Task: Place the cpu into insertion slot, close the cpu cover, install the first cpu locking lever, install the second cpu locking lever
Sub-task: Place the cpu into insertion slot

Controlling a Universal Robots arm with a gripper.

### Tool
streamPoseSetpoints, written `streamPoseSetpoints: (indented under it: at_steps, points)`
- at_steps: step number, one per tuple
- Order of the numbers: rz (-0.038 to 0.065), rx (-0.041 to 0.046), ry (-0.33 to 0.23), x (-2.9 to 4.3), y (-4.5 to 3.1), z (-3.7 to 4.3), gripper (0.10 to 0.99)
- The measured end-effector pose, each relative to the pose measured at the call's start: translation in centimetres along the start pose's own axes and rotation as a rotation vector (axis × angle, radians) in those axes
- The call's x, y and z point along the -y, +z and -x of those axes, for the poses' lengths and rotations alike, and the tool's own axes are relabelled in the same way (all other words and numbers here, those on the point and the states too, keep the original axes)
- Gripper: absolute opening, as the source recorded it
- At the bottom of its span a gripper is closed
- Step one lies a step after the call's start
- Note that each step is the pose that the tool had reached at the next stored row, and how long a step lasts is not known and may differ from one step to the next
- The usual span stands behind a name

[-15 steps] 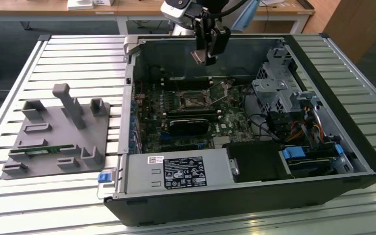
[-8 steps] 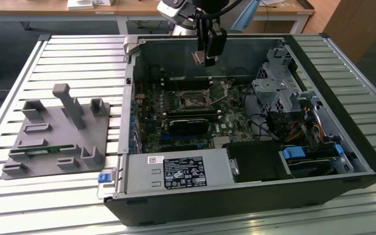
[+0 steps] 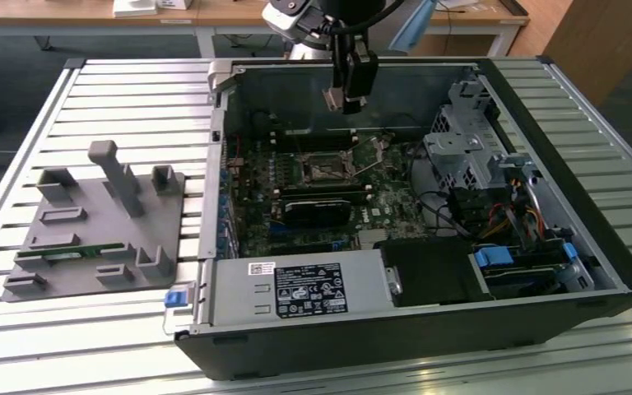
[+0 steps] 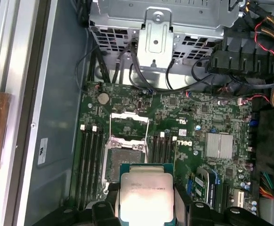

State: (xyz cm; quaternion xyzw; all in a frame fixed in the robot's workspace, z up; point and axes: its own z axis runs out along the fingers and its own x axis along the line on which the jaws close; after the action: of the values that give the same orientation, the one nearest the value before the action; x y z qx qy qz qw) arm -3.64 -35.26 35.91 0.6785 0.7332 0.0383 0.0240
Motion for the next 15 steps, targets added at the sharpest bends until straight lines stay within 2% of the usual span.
streamPoseSetpoints:
  at_steps: [9, 15]
  points:
    - [-0.001, 0.0153, 0.000, 0.04, 0.47, 0.01, 0.541]
    - [-0.001, 0.0181, 0.000, 0.08, 0.84, 0.02, 0.541]
